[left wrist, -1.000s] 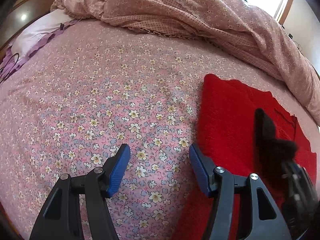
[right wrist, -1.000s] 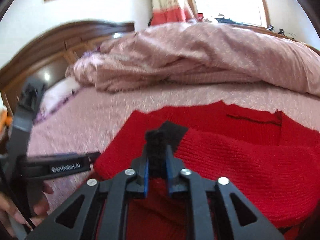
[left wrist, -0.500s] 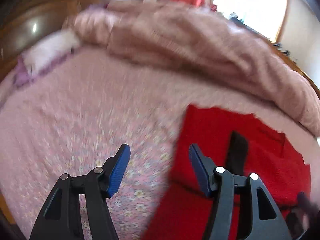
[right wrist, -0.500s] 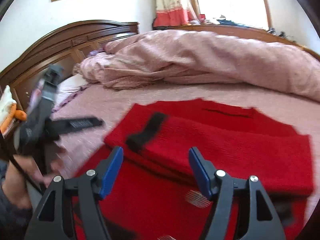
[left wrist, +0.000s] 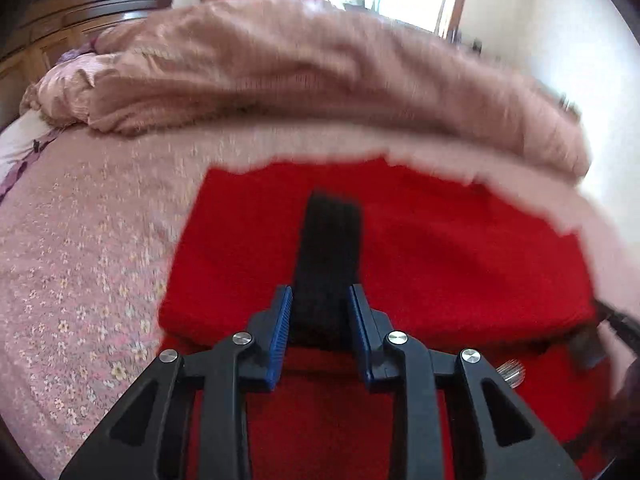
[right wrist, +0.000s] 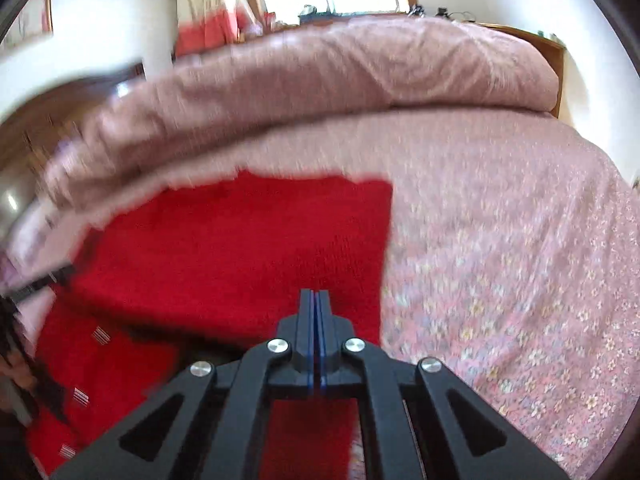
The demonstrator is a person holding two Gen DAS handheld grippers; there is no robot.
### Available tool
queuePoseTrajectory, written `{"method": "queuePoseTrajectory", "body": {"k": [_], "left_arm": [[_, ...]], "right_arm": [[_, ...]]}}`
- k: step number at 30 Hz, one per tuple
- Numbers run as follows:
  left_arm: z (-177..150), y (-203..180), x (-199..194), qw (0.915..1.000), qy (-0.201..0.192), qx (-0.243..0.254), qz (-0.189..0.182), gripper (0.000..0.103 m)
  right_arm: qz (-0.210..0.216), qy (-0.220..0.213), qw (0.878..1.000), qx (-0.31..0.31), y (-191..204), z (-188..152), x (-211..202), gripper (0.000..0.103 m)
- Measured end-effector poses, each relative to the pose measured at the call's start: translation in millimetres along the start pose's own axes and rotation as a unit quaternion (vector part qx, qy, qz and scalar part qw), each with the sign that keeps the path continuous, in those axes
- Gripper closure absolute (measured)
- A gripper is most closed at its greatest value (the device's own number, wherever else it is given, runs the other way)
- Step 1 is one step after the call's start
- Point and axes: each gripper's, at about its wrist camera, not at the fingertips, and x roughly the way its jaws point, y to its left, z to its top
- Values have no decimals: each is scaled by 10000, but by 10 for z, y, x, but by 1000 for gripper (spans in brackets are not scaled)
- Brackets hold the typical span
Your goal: Fold small clothes
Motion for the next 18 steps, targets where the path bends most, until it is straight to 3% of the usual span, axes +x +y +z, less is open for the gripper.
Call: {"method": "queuePoseTrajectory", "body": {"k": [1, 7, 12, 16, 17, 18], "left_arm": [[-12, 10, 9, 10000, -36, -7, -21, 81], [32, -12, -91, 9999, -97, 91, -14, 80], [-35, 60, -419, 9993, -89, 257, -252, 80], [-149, 194, -783, 9983, -216, 380, -391, 75], [-216, 250, -885, 9980, -240, 423, -411, 74], [-282, 301, -955, 9977, -259, 454, -428, 72]], "right_arm": [[-45, 178, 9998, -79, 15, -54, 96, 103], [-105, 116, 9998, -95, 38, 4, 72, 103], [47, 36, 9999, 98, 70, 42, -264, 101], [355, -393, 9983, 222, 111, -6, -847, 78], [307, -370, 9986, 209, 114, -50, -969, 66], [287, -293, 9989, 220, 101, -80, -1017, 62]]}}
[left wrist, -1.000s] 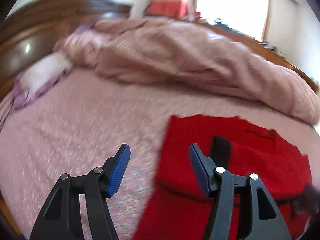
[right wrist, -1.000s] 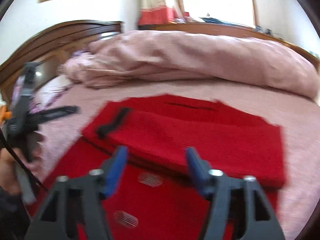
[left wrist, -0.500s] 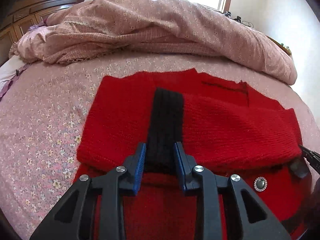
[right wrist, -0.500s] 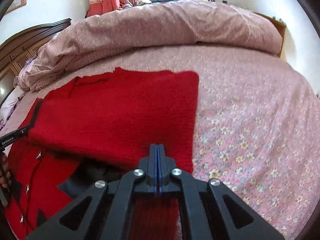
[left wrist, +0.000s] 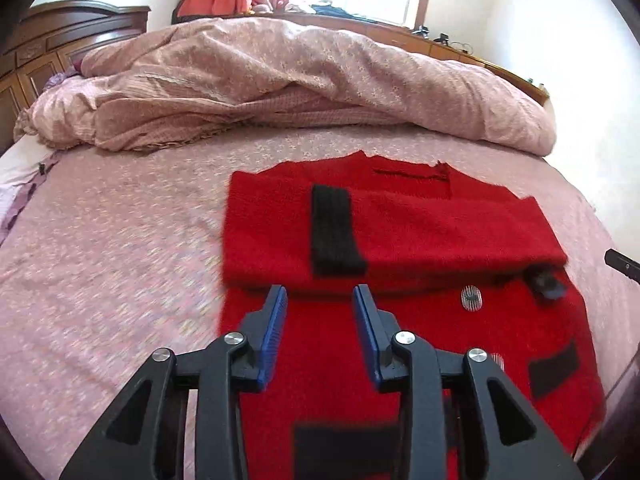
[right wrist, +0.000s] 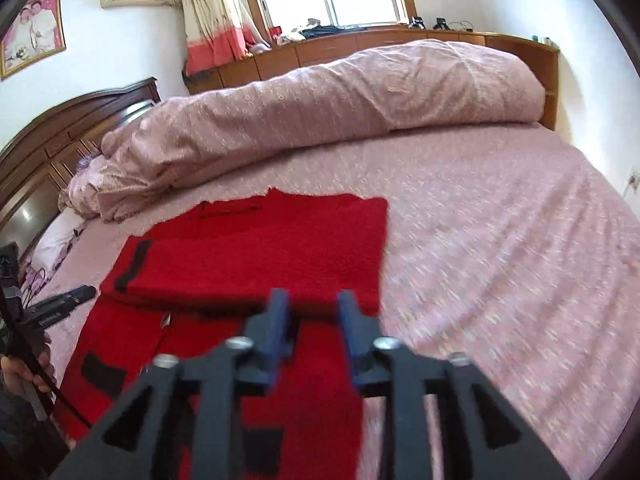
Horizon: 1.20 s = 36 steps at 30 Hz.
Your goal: Fold small clothes
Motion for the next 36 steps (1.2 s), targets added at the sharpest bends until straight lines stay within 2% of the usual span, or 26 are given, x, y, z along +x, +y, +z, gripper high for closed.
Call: {"method": "queuePoseTrajectory", "body": {"k": [4, 5, 8, 10, 12, 14, 17, 18, 20, 22, 23, 26, 28, 34, 36], "left_arm": [[-391, 196, -256, 9997, 209, -26, 152, 61], [-496, 272, -299, 9992, 338, -168, 153, 61], [-723, 486, -363, 9957, 638, -664, 52, 60], [-840, 542, -387, 9953, 699, -616, 276, 60], [-962, 609, -373, 9938, 842, -568, 460, 60], [-1042, 668, -388, 9929, 890, -743, 253, 58], [-1137, 734, -479, 9878, 982, -1198, -145, 52], [-1166, 740, -499, 9858, 1004, -1310, -311, 45], [-1226, 718, -567, 9820, 992, -1483, -621, 38], [-1271, 654, -611, 9763, 1084, -1602, -966, 30], [-1280, 633, -620, 9753, 1102, -1604, -1048, 29], [-1304, 511, -624, 9775, 1127, -1469, -1014, 26], [-1279, 477, -593, 9776, 1095, -1454, -1059, 20], [-1167, 418, -436, 9844, 983, -1180, -863, 21], [-1195, 384, -470, 9861, 1004, -1042, -814, 24]], "right_arm": [[208, 256, 9990, 297, -134, -383, -269, 59], [202, 315, 9985, 400, -174, -494, -293, 56], [386, 579, 9937, 877, -353, -820, -317, 55], [591, 880, 9863, 1262, -442, -1044, -277, 55], [732, 994, 9836, 1315, -450, -1167, -253, 54], [905, 1214, 9791, 1358, -453, -1353, -204, 53], [1194, 1007, 9750, 1583, -487, -1545, -313, 52], [1385, 952, 9700, 1759, -526, -1605, -342, 52], [1837, 802, 9518, 2323, -669, -1754, -379, 52], [2237, 741, 9284, 2874, -789, -1823, -384, 52], [2334, 771, 9238, 2937, -808, -1826, -369, 52], [2369, 841, 9244, 2870, -765, -1789, -339, 52], [2419, 880, 9251, 2793, -710, -1755, -294, 52], [2428, 857, 9292, 2652, -580, -1671, -221, 52], [2477, 826, 9272, 2687, -578, -1709, -256, 52]]}}
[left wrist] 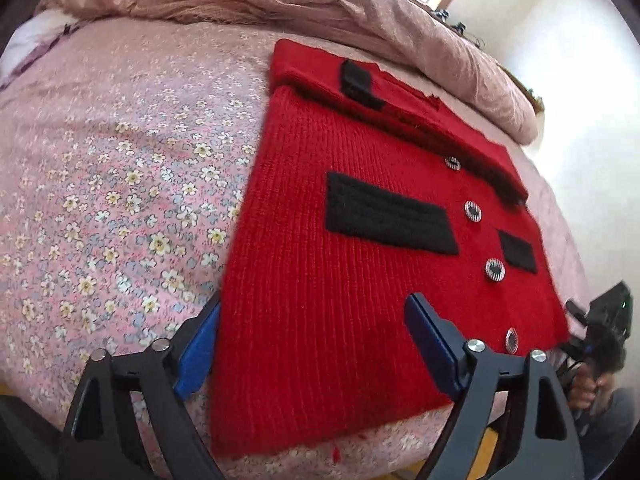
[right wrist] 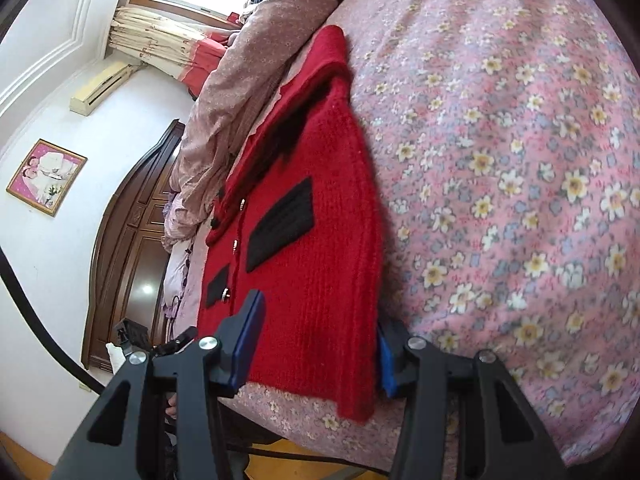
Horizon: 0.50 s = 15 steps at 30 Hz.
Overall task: Fold small clothes
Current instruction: 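Grasp the cardigan hem with the left tool while the right tool grasps it too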
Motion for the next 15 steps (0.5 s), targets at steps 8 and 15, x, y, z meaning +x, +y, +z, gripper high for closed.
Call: {"method": "queuePoseTrajectory", "body": {"k": [8, 15], "left_arm": [[-196, 80, -147, 9958, 80, -615, -667, 25], [-147, 259, -41, 9902, 190, -1267, -560, 94]], "right_arm": [[398, 100, 9988, 276, -63, -89, 66, 54], [237, 49, 9973, 691, -271, -127, 57, 92]]}}
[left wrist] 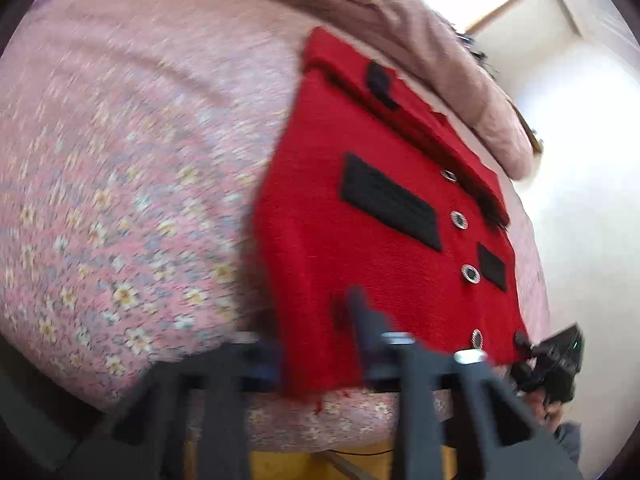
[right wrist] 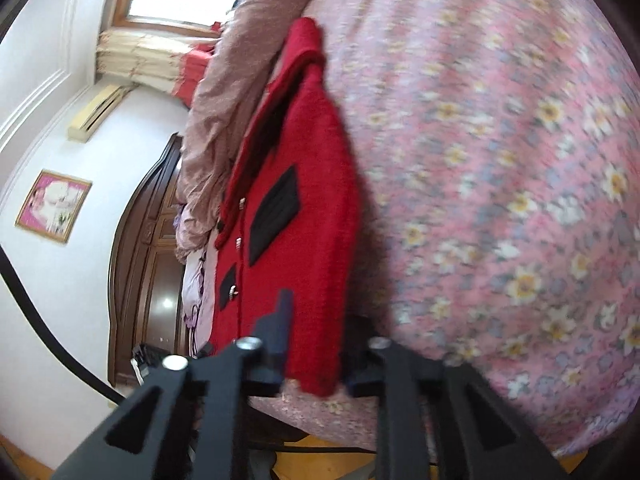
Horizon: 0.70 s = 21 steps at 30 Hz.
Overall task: Fold small clothes
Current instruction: 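Grasp the cardigan hem with the left tool while the right tool grasps it too, then lift the hem with both tools and fold it over toward the collar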
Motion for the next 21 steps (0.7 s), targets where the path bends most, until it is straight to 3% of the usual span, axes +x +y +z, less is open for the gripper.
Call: {"method": "queuePoseTrajectory", "body": {"k": [3, 9, 15, 21], "left_arm": [[8, 143, -23, 9987, 34, -421, -283, 97], [-1, 56, -31, 9994, -9, -246, -247, 98], [82, -124, -179, 9966, -242, -94, -784, 99], [423, -412, -227, 9902, -394, -115, -1337, 99]], "right_arm": [[16, -25, 10000, 58, -7, -6, -9, 93], [105, -77, 9997, -201, 167, -37, 37, 94], [733, -306, 9965, -269, 377, 53, -54, 94], [953, -486, 9934, -413, 664, 314, -78, 94]]}}
